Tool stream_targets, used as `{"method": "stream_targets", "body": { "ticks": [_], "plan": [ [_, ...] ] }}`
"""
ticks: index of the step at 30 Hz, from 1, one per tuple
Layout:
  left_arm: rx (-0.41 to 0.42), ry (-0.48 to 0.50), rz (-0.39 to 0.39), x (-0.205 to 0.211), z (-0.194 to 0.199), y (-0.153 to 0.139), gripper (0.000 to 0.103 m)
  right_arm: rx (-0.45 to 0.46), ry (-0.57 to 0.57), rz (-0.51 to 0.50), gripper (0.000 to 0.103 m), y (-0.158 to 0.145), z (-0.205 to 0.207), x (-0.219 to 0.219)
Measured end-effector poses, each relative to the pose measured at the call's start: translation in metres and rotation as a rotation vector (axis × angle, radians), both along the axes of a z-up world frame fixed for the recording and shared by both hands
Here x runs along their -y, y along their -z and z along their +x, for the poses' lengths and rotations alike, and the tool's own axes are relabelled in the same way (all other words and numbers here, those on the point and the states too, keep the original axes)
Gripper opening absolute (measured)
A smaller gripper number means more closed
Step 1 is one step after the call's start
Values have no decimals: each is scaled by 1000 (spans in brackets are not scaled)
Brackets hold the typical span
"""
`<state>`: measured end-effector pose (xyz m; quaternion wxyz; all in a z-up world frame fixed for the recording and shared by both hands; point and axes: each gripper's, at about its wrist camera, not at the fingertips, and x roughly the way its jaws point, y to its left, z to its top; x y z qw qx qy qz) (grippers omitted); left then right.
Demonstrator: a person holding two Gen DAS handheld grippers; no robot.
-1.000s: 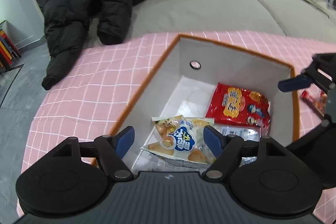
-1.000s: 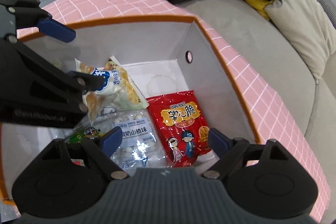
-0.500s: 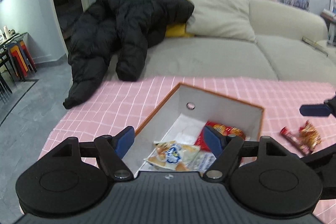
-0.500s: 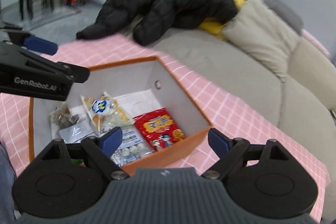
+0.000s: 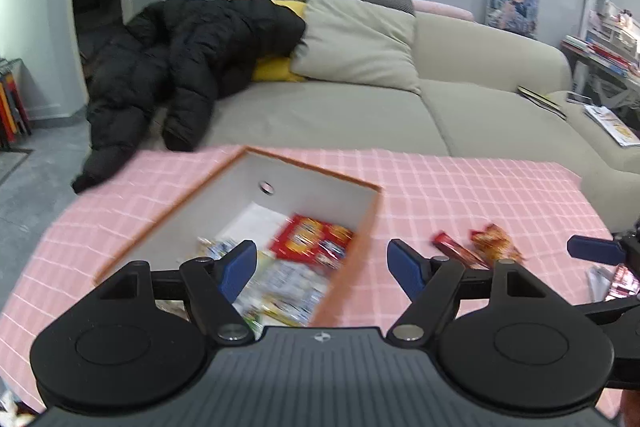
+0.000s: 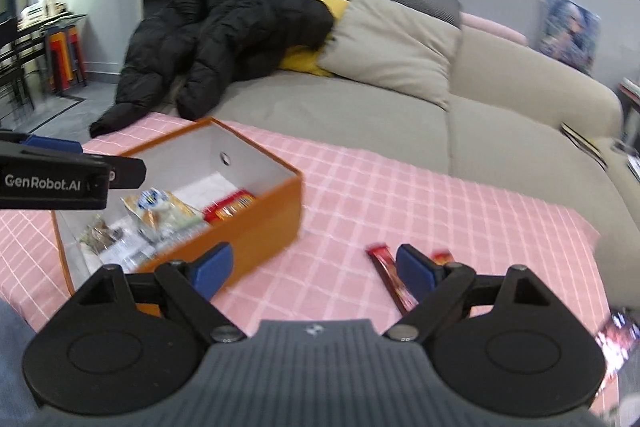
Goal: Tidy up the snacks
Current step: 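Withdraw both tools from the box toward the chocolate bar and Mimi bag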
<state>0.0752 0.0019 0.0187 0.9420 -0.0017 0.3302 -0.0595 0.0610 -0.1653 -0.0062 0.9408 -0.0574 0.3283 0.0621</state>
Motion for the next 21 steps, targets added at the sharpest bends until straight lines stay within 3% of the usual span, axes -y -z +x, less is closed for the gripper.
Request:
{"method": "stream_targets", "body": {
  "ticks": [5,13,21],
  "plan": [
    [-60,53,-33,23,-7,18,84,-15,38,-6,84,15,-25,27],
    [-141,161,-50,60,-8,51,74,-64,86,-23,66,55,-36,61],
    [-192,207,-67,88,15,71,68,-102,111,-75,49,82,-15,87]
  ]
}}
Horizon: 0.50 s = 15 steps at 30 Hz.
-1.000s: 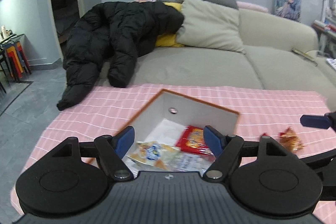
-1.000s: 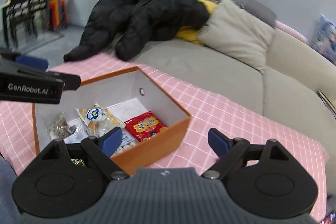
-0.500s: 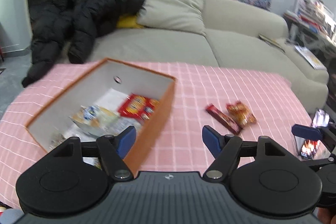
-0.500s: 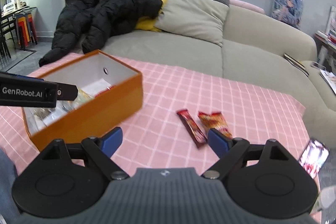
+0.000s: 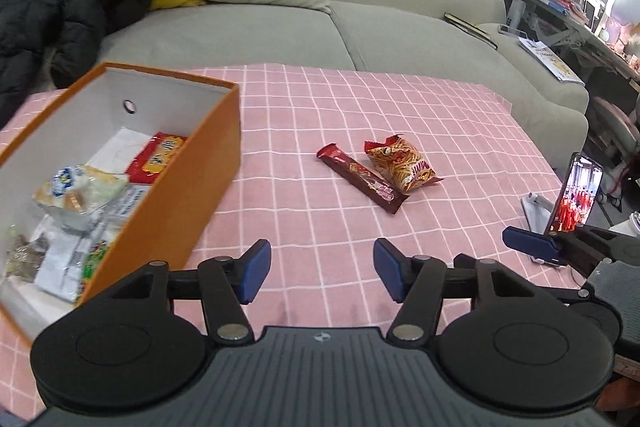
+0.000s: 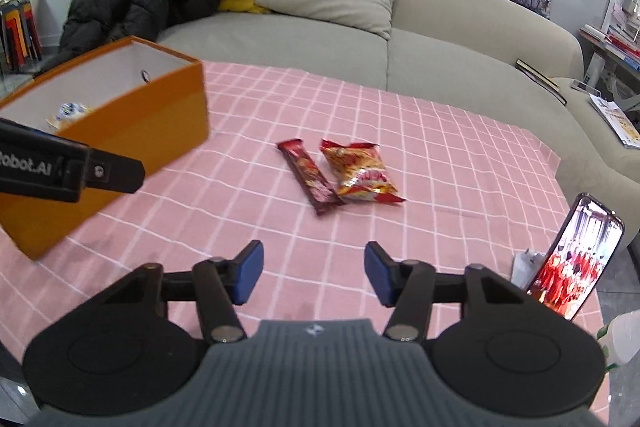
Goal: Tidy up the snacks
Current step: 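Withdraw both tools from the box toward the chocolate bar and Mimi bag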
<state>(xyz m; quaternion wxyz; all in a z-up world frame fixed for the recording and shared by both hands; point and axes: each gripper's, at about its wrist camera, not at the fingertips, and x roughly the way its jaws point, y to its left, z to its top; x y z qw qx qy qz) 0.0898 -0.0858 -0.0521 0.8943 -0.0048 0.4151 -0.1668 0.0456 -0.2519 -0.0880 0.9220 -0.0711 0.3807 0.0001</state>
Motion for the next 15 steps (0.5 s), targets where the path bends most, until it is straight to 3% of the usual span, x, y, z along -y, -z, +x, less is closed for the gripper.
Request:
{"method": "stream_targets", "body": {
  "ticks": [5,15],
  "plan": [
    [-3,22,11,20,21,9,62,-5,4,-27,45,11,23,21],
    [-49,24,-13,50,64,30,61,-24,24,-51,45,35,72,50]
  ]
}}
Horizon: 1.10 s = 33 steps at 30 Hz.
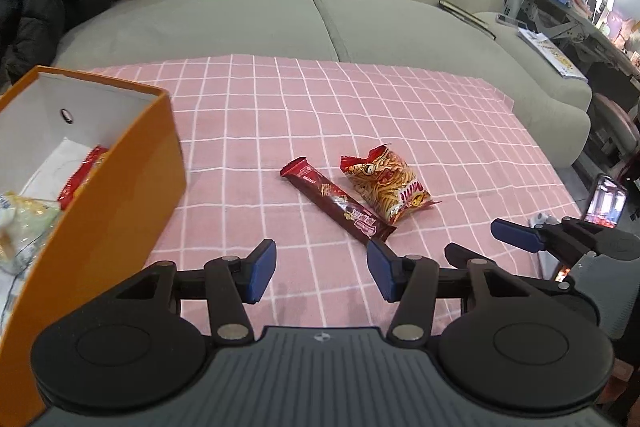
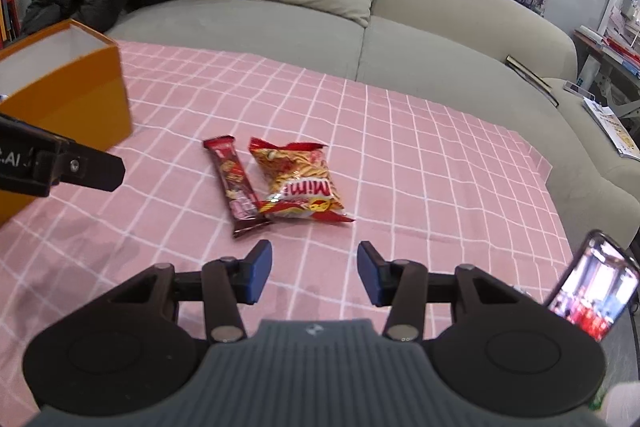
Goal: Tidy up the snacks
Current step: 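Withdraw both tools from the box toward the chocolate bar and Mimi bag, then grasp the red Mimi bag with the right tool while the left tool grasps the chocolate bar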
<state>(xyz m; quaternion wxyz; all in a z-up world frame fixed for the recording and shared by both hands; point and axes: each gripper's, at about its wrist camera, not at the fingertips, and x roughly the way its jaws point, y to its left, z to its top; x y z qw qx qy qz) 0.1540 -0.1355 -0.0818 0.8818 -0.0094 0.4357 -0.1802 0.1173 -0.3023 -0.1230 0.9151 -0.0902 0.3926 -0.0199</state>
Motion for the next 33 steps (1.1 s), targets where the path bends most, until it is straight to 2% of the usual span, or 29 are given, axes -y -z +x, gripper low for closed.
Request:
{"method": "stream_targets", "body": {
  "ticks": [9,17,20,22,26,29,33],
  "plan": [
    [-72,-44,-52,17,38,26,62,-13,-9,-21,47,24,34,11],
    [-120,-102,-80,18,69,40,62,43,-43,100,51,19,62,18],
    [-127,-100,-63,18,75,43,62,23,-32,94,52,25,79,17],
    [-136,-100,-60,18,79,45,62,2,-31,121,57,30,87,18],
    [-165,-96,-68,20,85,53,62,-35,-19,157,57,42,93,22],
    [-179,-93,-74,23,88,57,64,-47,-32,143,52,48,94,21],
    [-195,-92,-77,28,91,61,67,-45,-33,142,41,48,89,24]
  ]
}}
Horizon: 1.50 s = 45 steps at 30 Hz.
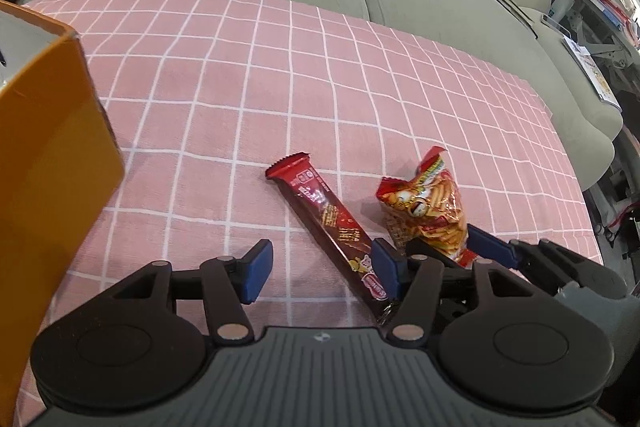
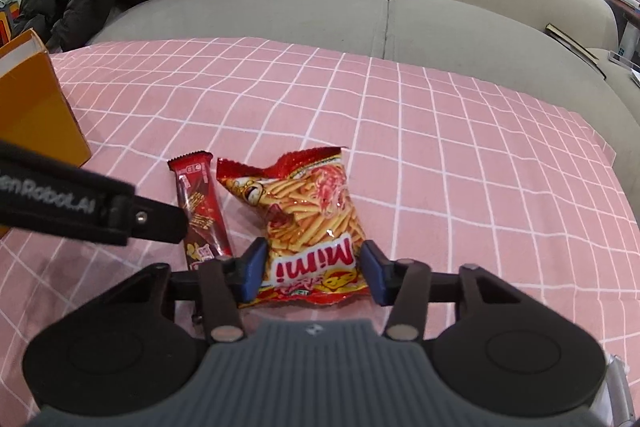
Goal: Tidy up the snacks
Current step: 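Grasp the red Mimi bag with the right tool while the left tool grasps the chocolate bar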
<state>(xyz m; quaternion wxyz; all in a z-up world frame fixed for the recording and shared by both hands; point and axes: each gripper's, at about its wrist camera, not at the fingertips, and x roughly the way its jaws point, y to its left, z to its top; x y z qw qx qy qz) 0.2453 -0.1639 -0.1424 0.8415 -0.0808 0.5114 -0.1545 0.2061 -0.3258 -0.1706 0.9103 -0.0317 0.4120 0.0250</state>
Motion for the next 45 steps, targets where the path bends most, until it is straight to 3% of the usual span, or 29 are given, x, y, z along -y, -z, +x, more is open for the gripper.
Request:
{"method": "stream_targets", "body": {
  "ticks": [9,12,15,19,22,27,33,37,41,45],
  "plan": [
    [-29,-55,52,28,5,9,72,-23,108,-20,35,-6,-24,13],
    [-21,-82,106,39,8,11,73,-22,103,-27,35,-5,-30,12],
    [-15,-78,216,53,15,12,74,-25,108,-24,35,-6,-31,12],
    [0,-40,309,63,16,14,73,-34,112,-20,35,-7,-32,11],
    [27,-20,310,58,10,13,60,-43,111,-24,35,-7,-22,11],
    [38,53,337,38,0,11,27,-54,98,-27,35,-9,-20,6],
    [61,189,382,15,-28,9,26,-63,86,-6,35,-14,-30,-7],
    [61,262,350,-6,-53,8,26,-72,85,29,35,-20,-45,-17],
    [31,302,334,-29,-77,6,26,-92,79,67,35,-24,-66,-31],
    [3,278,314,-45,-90,6,27,-113,63,79,35,-24,-79,-47]
  ]
}}
